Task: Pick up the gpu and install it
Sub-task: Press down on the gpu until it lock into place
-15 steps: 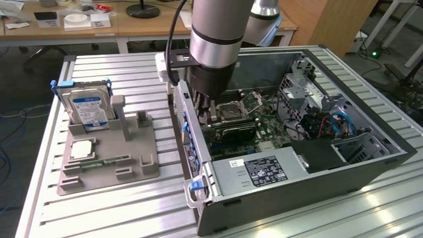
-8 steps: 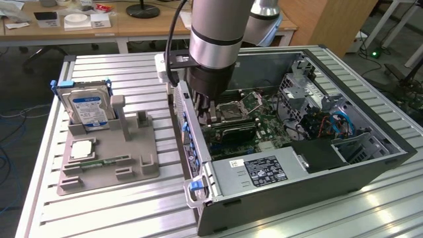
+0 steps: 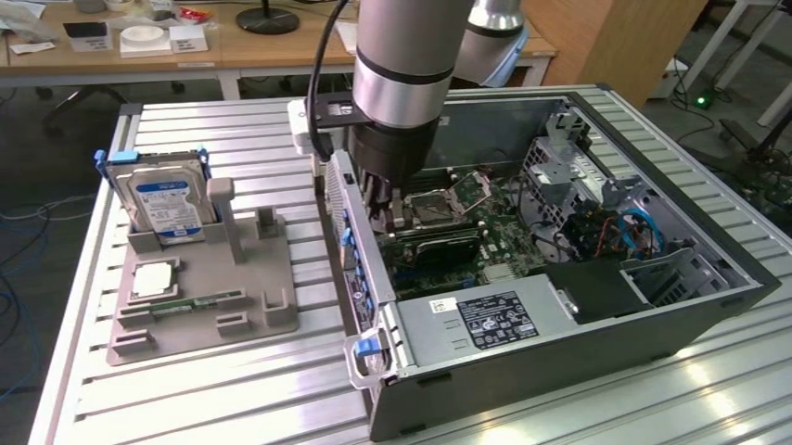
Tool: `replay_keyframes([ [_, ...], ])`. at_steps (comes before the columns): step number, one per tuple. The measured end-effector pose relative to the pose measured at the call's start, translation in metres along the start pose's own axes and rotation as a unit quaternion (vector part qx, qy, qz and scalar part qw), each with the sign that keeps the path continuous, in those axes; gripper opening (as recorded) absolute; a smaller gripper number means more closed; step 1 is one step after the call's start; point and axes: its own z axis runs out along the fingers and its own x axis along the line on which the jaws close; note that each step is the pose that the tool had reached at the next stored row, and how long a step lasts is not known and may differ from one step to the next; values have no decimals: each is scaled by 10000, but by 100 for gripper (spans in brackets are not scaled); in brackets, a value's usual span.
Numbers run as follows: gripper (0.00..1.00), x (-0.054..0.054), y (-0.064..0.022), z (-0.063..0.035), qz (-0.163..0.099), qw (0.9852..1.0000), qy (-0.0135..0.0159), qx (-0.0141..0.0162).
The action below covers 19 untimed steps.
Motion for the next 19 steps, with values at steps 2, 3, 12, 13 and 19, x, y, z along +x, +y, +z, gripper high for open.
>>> replay_keyframes([
  [2,10,-4,-19,-34,-2,10000,1,-1],
  [3,10,-5,-44,-35,-1,10000,1,-2],
  [12,10,1,-115,20,-1,10000,2,-3],
  [13,10,2,-115,30,-1,10000,2,-3],
  [19,10,3,-105,48,-2,10000,2,-3],
])
